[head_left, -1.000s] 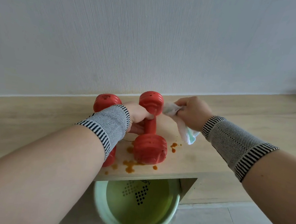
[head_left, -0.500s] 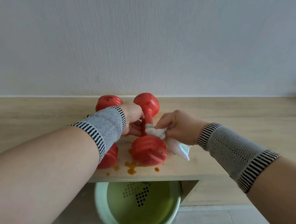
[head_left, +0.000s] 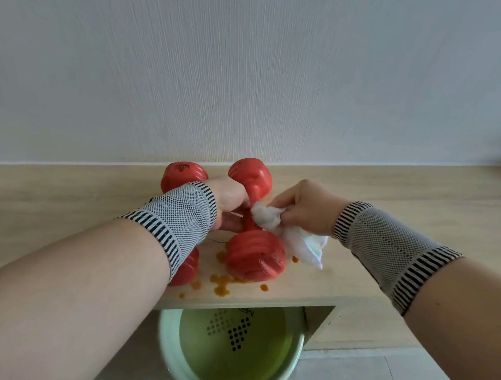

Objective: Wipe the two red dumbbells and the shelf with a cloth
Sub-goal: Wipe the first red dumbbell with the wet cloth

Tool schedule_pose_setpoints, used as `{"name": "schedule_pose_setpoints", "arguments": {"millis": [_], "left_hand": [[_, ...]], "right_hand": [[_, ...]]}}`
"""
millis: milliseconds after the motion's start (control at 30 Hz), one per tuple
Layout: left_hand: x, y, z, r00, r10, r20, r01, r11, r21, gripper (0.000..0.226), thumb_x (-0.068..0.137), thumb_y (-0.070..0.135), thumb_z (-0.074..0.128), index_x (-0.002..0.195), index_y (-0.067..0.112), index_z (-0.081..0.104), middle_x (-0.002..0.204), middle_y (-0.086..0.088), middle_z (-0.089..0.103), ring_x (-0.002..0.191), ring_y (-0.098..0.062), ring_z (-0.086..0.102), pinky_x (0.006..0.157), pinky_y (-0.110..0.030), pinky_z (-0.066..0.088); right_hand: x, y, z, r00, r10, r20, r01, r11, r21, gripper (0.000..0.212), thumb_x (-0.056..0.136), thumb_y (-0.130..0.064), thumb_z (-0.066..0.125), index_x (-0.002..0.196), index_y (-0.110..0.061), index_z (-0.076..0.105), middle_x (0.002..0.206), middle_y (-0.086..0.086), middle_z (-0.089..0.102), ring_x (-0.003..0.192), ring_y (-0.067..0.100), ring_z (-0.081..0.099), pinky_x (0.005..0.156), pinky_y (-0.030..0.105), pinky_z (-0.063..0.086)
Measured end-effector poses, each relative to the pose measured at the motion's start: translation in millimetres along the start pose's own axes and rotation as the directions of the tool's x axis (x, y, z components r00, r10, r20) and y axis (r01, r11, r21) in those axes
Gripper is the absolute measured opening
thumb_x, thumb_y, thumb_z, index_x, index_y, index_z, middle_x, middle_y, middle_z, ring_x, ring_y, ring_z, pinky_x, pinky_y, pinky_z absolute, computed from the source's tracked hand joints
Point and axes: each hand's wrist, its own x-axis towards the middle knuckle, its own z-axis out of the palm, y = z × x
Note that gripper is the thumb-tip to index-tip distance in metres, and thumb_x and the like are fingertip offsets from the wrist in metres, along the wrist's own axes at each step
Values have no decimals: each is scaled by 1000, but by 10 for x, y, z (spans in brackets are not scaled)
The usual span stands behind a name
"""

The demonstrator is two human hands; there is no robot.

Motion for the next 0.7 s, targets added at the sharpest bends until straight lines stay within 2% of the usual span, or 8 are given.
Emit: {"name": "schedule_pose_setpoints", "arguments": {"millis": [67,133,233,300,367,500,633,700], "left_hand": [[-10,5,-17,1000,-15,-12,15,1000,15,18,94,-5,45,91,2,61,78,-12,63,55,-20,62,42,-27,54],[-6,-4,-19,999,-14,-30,16,999,51,9,91,0,57,98,1,62,79,-11,64,50,-18,63,41,-24,51],[52,-34,-27,999,-1,-39,5,995,100,16,91,4,62,107,1,64,89,-12,67,62,-20,66,48,-28,54],[65,-44,-20,1000,-4,-28,7,997,82,12,92,3,60,103,1,64,88,-13,67,66,-22,66,54,-32,56],[60,-46,3,1000,-18,2,18,999,51,8,94,2,56,94,3,64,80,-10,67,63,-20,64,52,-29,55],[47,-20,85,998,-49,45,50,998,-36,21,97,1,47,81,5,60,55,-5,64,47,-15,62,50,-27,55],[38,19,111,999,-34,18,35,998,-60,21,99,0,39,101,1,59,71,-12,67,57,-23,66,58,-37,59],[31,13,129,999,-38,23,39,999,-24,23,98,0,41,112,-1,59,85,-16,68,66,-26,66,69,-43,58]], "right_hand": [[-62,-7,6,997,-5,71,6,1000,-15,27,79,-10,63,95,-28,75,89,-6,72,86,8,62,80,19,49],[-58,-13,11,998,-7,69,6,1000,7,27,79,-10,63,95,-28,75,91,-4,73,85,6,61,82,22,49],[-11,3,3,1000,-6,-5,6,997,77,31,79,-5,62,92,-30,74,83,-4,71,78,4,58,77,22,48],[-10,24,18,999,-16,-49,23,990,141,32,79,-3,62,91,-30,74,81,-4,70,76,5,59,77,24,51],[-33,47,59,998,-50,-41,56,988,146,32,78,-2,62,94,-26,75,86,-4,72,77,3,59,78,23,51],[-19,117,66,995,-62,-75,74,984,165,28,77,-8,66,94,-29,75,87,-6,73,79,3,61,77,19,50],[163,125,18,977,-17,-213,31,998,61,17,79,-19,69,94,-25,75,76,-1,69,72,8,58,65,22,47],[247,115,11,968,-1,-251,7,1000,21,21,79,-19,70,99,-25,75,81,-4,70,77,11,62,67,23,49]]}}
